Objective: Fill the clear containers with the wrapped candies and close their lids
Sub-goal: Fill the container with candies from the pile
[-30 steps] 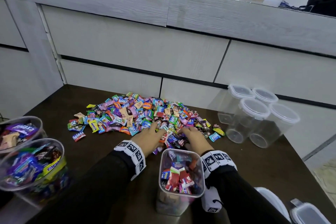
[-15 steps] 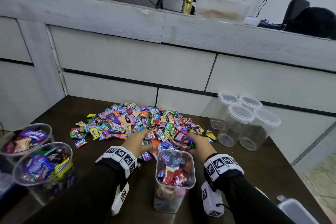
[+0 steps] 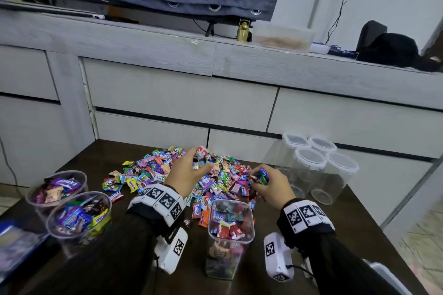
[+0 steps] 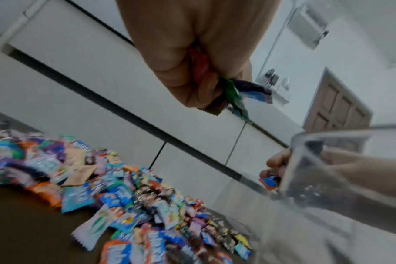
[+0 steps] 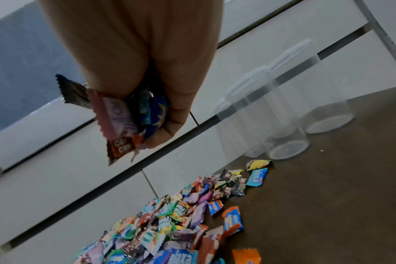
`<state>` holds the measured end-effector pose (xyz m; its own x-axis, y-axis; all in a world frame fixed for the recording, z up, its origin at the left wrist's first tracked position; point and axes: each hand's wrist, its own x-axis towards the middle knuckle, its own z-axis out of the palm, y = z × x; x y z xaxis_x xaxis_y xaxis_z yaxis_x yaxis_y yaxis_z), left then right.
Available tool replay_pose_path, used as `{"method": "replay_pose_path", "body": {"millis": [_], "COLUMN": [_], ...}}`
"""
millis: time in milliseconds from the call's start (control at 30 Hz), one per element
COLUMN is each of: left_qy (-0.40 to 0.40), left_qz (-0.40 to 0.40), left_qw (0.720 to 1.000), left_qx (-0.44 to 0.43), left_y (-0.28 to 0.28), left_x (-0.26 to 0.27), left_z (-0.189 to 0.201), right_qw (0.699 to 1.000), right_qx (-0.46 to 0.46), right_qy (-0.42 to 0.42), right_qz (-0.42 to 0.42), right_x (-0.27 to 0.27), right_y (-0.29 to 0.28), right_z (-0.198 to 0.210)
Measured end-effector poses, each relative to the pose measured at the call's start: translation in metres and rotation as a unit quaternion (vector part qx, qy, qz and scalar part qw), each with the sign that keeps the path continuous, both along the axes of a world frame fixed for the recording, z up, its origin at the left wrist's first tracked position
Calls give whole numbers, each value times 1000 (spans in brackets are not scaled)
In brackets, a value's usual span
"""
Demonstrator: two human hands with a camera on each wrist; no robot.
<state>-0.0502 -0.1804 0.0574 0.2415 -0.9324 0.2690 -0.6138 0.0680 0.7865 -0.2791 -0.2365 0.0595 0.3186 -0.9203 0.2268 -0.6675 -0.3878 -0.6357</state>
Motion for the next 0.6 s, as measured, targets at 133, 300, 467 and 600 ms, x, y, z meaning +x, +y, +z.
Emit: {"method": "replay_pose_path", "body": {"millis": [133, 300, 467, 600], "left_qy": [21, -24, -72, -110], "left_qz": [-26, -78, -131, -165], "left_qw": [996, 992, 986, 977], "left_qx": [-89, -91, -69, -75], "left_y": [15, 32, 43, 45], "left_x": [-19, -48, -64, -64], "left_z": [22, 18, -6, -6], "right_qw": [999, 998, 998, 998], "right_qx": [-6, -8, -13, -17], "right_qy": [-43, -66, -56, -58], "right_qz": [3, 23, 29, 30], "right_x": [1, 3, 4, 0], "right_y": [7, 20, 30, 32], "right_z": [13, 19, 16, 12]}}
